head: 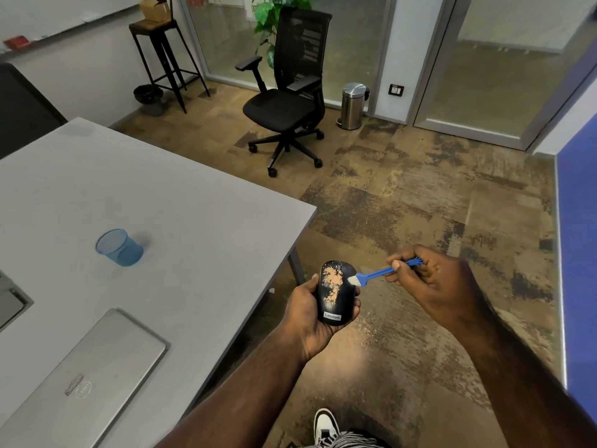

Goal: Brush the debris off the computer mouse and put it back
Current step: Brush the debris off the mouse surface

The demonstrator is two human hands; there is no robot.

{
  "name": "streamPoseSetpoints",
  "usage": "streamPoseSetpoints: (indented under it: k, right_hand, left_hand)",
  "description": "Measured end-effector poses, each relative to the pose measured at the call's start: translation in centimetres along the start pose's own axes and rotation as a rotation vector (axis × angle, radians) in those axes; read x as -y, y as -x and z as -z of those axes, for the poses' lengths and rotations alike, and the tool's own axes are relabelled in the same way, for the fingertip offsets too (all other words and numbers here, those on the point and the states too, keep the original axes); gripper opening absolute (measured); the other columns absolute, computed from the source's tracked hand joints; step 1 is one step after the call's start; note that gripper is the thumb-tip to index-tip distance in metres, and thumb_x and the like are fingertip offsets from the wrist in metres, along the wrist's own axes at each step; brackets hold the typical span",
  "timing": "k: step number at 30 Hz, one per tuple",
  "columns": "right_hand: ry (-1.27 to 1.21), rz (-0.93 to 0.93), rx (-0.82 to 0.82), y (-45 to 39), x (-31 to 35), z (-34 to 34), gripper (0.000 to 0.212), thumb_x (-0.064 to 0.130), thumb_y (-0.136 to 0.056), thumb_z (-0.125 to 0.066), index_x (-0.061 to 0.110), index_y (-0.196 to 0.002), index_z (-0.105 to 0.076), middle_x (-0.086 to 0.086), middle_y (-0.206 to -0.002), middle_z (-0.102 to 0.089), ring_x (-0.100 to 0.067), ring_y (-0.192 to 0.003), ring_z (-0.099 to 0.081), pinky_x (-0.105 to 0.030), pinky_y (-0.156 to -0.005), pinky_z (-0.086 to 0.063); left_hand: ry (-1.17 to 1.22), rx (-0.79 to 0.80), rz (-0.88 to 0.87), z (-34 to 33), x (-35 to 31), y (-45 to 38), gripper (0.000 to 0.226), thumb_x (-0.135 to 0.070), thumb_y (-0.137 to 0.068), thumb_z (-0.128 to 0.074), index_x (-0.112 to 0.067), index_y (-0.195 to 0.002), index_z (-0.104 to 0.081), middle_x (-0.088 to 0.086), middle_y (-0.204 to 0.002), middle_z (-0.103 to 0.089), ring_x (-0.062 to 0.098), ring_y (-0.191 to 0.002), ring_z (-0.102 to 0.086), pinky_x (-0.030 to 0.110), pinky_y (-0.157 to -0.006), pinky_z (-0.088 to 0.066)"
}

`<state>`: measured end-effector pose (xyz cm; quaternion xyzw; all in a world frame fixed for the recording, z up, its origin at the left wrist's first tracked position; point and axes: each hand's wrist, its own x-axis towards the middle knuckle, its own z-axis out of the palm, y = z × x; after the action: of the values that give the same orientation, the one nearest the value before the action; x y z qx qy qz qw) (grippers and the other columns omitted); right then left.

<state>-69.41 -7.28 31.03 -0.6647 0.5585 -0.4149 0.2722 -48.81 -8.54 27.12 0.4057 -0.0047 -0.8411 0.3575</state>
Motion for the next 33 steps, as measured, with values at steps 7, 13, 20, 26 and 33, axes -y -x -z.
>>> streamPoseSetpoints:
  k: [7, 13, 20, 26, 33]
  right_hand:
    - [0.004, 0.005, 0.001, 0.4, -0.3, 0.0, 0.02, 0.017, -0.09, -0.068, 0.036, -0.094, -0.071, 0.008, -0.078, -0.075, -0.01, -0.068, -0.073, -0.039, -0.057, -0.059]
    - [0.01, -0.001, -0.035, 0.6, -0.2, 0.0, 0.023, 0.02, -0.091, -0.066, 0.043, -0.093, -0.068, 0.009, -0.078, -0.075, -0.009, -0.073, -0.075, -0.038, -0.06, -0.06]
    - [-0.01, 0.026, -0.056, 0.8, -0.2, -0.1, 0.024, 0.015, -0.091, -0.067, 0.039, -0.099, -0.068, 0.016, -0.08, -0.075, -0.001, -0.076, -0.074, -0.032, -0.062, -0.062]
    - [-0.055, 0.094, 0.054, 1.3, 0.3, -0.3, 0.028, 0.015, -0.087, -0.07, 0.043, -0.09, -0.069, 0.014, -0.086, -0.075, -0.006, -0.069, -0.073, -0.022, -0.057, -0.058]
    - [-0.043, 0.06, -0.049, 1.1, -0.3, -0.2, 0.024, 0.018, -0.09, -0.068, 0.041, -0.098, -0.07, 0.009, -0.077, -0.075, -0.008, -0.07, -0.075, -0.032, -0.056, -0.061]
  left_hand:
    - [0.001, -0.008, -0.005, -0.1, 0.0, -0.2, 0.055, -0.04, -0.102, -0.029, 0.001, -0.126, -0.057, 0.024, -0.09, -0.069, 0.032, -0.073, -0.062, 0.035, -0.06, -0.059]
    - [0.022, 0.019, 0.009, -0.1, 0.0, -0.2, 0.057, -0.039, -0.102, -0.026, 0.003, -0.116, -0.061, 0.025, -0.089, -0.069, 0.032, -0.067, -0.065, 0.035, -0.063, -0.058]
    - [0.021, 0.005, 0.006, -0.3, -0.1, -0.1, 0.056, -0.039, -0.101, -0.027, 0.002, -0.12, -0.059, 0.024, -0.09, -0.068, 0.032, -0.074, -0.061, 0.034, -0.062, -0.057]
    - [0.003, -0.047, -0.021, -0.4, 0.1, -0.2, 0.049, -0.038, -0.101, -0.032, -0.002, -0.121, -0.059, 0.02, -0.086, -0.072, 0.029, -0.066, -0.068, 0.035, -0.056, -0.059]
    - [0.023, -0.002, 0.002, -0.4, -0.1, 0.2, 0.055, -0.039, -0.101, -0.028, 0.001, -0.128, -0.055, 0.024, -0.095, -0.066, 0.032, -0.074, -0.062, 0.034, -0.061, -0.059]
